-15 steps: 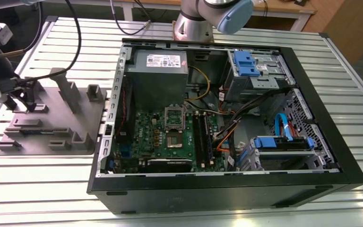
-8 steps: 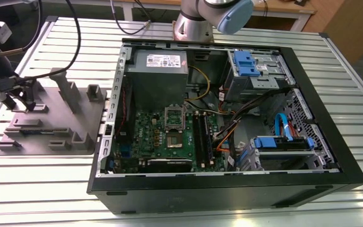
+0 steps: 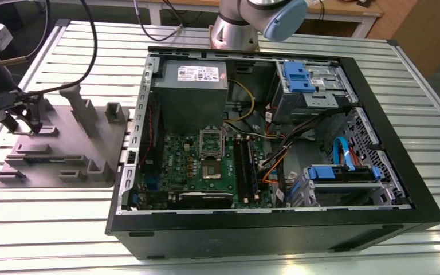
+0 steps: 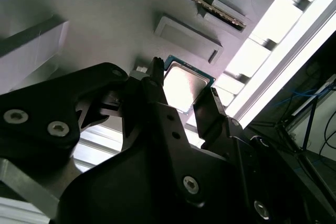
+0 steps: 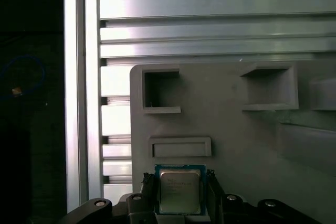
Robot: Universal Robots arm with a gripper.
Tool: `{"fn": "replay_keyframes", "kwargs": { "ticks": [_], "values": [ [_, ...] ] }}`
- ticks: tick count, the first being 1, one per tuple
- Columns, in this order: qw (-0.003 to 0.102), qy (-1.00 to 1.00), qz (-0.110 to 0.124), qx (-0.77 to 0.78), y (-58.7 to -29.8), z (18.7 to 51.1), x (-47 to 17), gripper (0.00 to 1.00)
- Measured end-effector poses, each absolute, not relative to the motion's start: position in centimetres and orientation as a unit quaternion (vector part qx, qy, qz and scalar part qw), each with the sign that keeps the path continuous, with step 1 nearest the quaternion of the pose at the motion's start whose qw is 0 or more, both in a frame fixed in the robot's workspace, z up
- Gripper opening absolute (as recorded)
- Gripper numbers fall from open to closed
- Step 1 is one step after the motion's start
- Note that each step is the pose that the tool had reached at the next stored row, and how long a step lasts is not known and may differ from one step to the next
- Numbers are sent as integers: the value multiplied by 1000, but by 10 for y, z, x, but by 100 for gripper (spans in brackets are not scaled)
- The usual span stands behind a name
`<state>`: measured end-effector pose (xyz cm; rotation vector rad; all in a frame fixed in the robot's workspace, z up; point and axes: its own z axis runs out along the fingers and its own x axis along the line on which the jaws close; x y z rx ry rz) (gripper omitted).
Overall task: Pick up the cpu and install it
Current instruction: 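Pick up the cpu and move it towards the insertion slot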
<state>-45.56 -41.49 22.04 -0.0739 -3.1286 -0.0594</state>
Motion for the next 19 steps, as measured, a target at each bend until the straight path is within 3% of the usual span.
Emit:
{"fn": "replay_keyframes", "kwargs": {
  "ticks": [19],
  "values": [
    [6, -1000, -19, -24, -415, 231, -456, 47]
  ]
}}
